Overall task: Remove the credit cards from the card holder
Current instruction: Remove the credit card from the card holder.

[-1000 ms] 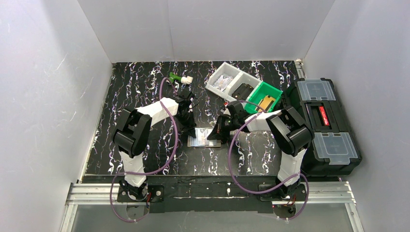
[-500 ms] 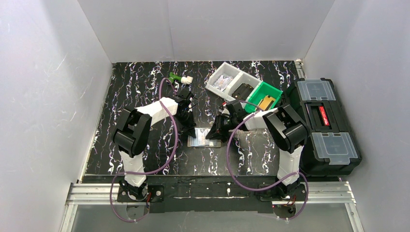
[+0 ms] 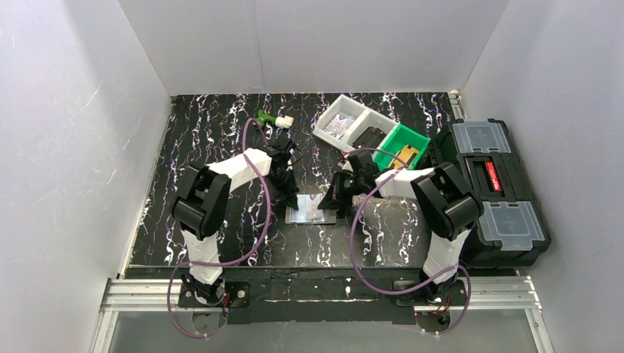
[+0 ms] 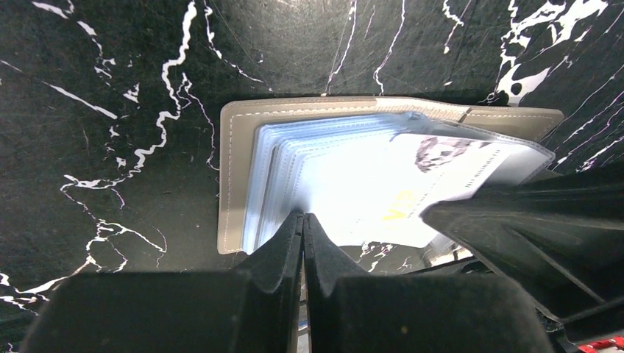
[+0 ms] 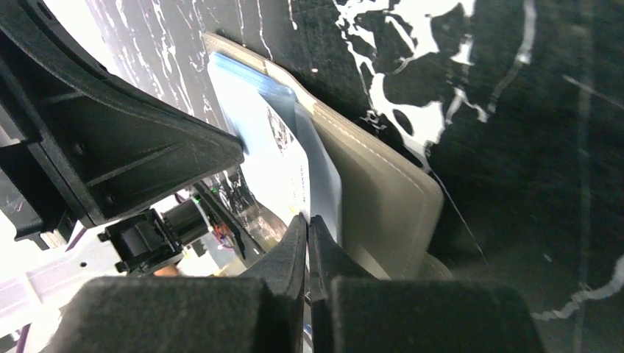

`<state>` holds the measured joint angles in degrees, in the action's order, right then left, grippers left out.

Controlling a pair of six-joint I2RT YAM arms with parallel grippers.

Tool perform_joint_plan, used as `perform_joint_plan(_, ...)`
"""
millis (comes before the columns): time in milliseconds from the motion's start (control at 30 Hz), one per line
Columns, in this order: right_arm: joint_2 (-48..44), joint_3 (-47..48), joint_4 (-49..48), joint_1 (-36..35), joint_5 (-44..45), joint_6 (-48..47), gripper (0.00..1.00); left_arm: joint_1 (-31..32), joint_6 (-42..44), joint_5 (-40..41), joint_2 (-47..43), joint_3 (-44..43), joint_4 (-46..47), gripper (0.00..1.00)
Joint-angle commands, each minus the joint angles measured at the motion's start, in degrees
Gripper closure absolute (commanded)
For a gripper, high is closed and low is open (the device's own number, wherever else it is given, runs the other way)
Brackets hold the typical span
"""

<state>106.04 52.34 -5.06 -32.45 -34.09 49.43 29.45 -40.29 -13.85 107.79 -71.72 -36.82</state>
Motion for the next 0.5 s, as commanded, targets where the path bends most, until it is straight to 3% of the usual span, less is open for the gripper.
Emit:
perform_joint_plan(0,-3.6,-1.7,8.3,1.2,7.9,-4.1,0.99,-0.1,1.1,12.0,3.4,3.3,-4.4,1.00)
perform_joint_plan(467,-9.9,1.5,16.7,1.3,9.5,-8.1,0.99,0.0,3.4,5.0,-2.9,4.3,0.1,1.00)
